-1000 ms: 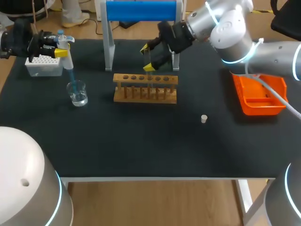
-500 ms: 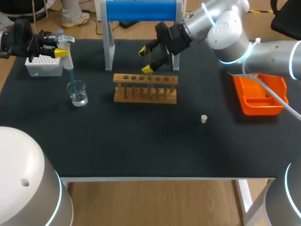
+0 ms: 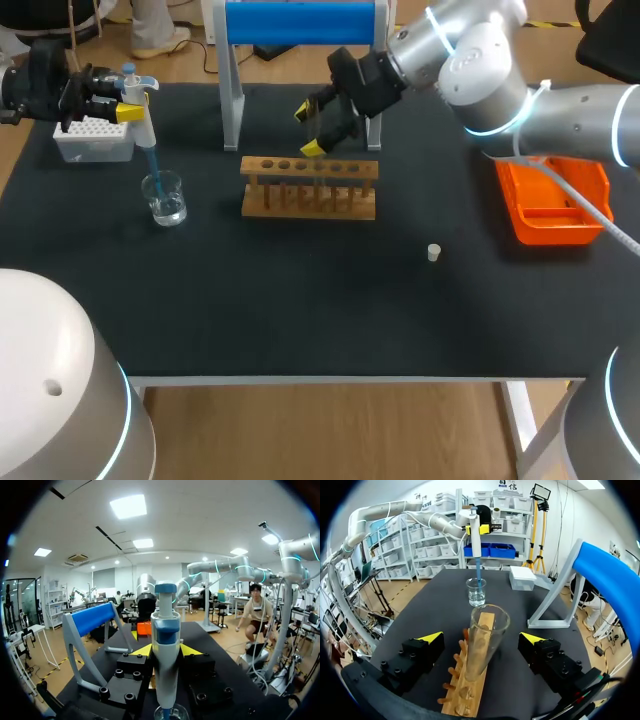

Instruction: Invert the test tube, pick up the pipette, mount the tip to pipette, aspirate from beaker and dispense into the tube, eject the tip, return the pipette, and cap with the stopper.

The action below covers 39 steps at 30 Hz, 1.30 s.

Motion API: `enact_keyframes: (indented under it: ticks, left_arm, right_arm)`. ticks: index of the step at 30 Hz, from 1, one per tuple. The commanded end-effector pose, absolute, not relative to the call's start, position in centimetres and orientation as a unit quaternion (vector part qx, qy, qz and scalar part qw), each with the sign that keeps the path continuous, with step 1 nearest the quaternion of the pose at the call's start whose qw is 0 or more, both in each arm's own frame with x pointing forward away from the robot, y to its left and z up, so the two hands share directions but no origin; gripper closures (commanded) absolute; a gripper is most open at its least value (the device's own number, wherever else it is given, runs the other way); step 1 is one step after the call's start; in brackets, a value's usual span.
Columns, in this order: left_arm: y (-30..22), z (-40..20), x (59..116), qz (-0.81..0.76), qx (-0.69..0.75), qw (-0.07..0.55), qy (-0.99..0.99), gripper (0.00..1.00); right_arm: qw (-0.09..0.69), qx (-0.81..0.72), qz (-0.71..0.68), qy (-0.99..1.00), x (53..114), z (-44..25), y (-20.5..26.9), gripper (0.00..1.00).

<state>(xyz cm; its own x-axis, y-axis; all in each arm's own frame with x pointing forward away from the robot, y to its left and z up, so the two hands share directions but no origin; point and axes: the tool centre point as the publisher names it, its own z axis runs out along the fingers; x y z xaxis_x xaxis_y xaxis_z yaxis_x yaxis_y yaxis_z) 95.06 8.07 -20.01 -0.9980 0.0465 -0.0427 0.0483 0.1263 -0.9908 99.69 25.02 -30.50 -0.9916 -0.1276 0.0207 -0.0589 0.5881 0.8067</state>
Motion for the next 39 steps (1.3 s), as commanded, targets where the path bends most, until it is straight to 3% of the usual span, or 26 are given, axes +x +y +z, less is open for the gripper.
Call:
enact_keyframes:
  ticks: [1,39]
  left_arm:
    - [8.2,-19.9,95.2,-0.660,0.033,-0.001,0.751,1.00]
    - [8.2,-19.9,95.2,-0.660,0.033,-0.001,0.751,1.00]
  right_arm:
    - [0.042,0.054,-0.448,-0.891,100.0,-30.4,25.1,0.00]
    - [0.047,0.046,-0.418,-0.906,99.7,-29.3,24.3,0.00]
